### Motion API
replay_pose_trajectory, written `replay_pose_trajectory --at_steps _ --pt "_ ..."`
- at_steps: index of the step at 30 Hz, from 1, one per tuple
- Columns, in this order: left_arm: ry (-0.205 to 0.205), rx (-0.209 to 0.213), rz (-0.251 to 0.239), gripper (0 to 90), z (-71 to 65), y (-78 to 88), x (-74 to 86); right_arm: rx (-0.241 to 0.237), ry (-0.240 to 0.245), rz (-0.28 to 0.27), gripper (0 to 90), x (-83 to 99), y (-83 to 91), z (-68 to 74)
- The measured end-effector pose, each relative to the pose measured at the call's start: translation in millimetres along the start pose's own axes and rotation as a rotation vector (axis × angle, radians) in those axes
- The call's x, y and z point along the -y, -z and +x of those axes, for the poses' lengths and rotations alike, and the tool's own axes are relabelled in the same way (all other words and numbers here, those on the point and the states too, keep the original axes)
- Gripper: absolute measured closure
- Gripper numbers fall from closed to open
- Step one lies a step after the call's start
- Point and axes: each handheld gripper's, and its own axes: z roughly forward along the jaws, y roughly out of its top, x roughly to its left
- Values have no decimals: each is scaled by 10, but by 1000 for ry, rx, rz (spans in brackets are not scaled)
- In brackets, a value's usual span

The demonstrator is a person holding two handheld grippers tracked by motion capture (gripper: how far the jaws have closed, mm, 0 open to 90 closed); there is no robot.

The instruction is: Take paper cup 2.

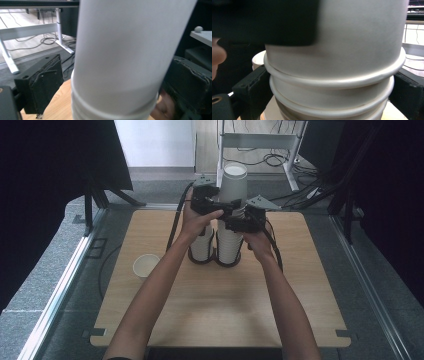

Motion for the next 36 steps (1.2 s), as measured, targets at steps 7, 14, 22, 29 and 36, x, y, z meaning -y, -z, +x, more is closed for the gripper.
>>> replay_pose_trajectory --at_steps 7,14,22,29,36 --pt "-15 -27 39 53 -47 -167 -37 2 3 1 34 -1 2 0" --pt "-41 -40 23 103 -61 -188 -25 3 -1 -3 34 6 3 3" --pt "-5 -34 -48 126 -86 -77 -178 3 -2 -3 35 4 3 5" --pt "-27 -29 -82 129 -97 58 -421 5 -5 -3 34 3 1 6" --pt "-50 -48 -121 131 -153 159 -585 2 -9 3 34 0 6 13"
